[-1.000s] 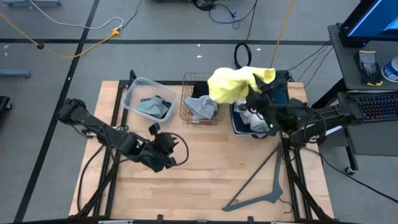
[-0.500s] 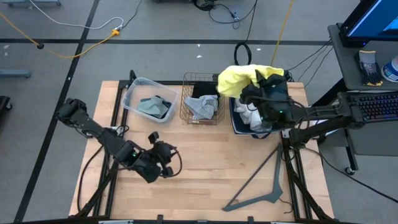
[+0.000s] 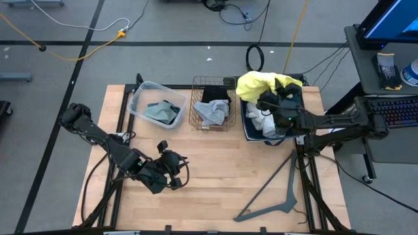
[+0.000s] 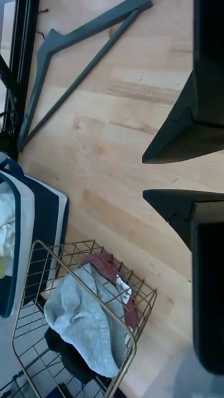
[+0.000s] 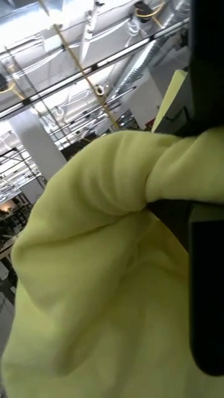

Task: Pick & Place Cloths
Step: Put the yellow dress into the blue laundry organizer

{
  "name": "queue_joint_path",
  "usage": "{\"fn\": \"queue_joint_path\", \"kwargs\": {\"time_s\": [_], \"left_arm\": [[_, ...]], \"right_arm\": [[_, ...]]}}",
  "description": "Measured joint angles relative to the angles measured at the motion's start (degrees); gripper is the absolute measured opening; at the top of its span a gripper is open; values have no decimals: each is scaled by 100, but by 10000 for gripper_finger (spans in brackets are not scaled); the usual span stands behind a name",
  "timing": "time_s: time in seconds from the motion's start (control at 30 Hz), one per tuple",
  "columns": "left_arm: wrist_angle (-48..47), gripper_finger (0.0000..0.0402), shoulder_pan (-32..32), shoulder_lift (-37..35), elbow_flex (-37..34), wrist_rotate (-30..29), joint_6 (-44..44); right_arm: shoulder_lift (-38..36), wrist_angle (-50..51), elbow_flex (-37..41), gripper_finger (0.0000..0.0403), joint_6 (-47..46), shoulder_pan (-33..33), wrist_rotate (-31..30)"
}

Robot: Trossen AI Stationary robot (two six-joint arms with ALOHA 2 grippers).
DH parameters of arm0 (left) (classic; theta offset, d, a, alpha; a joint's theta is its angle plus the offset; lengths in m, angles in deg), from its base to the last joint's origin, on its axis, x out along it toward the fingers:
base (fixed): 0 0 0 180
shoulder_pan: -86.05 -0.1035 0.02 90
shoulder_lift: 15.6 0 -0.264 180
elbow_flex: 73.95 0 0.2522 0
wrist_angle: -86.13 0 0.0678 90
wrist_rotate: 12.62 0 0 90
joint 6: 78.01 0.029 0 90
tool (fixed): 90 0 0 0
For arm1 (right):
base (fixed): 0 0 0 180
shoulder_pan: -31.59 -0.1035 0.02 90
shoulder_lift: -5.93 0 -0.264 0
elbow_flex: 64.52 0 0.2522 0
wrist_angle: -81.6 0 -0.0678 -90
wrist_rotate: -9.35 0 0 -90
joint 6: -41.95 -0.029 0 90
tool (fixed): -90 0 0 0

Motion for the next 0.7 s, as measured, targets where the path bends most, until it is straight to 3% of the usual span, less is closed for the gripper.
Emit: {"fn": "queue_joint_path", "kwargs": {"time_s": [0.7], "left_arm": [[15, 81, -4, 0, 0, 10, -87]], "right_arm": [[-103, 52, 1797, 60, -2205, 4, -53]]}}
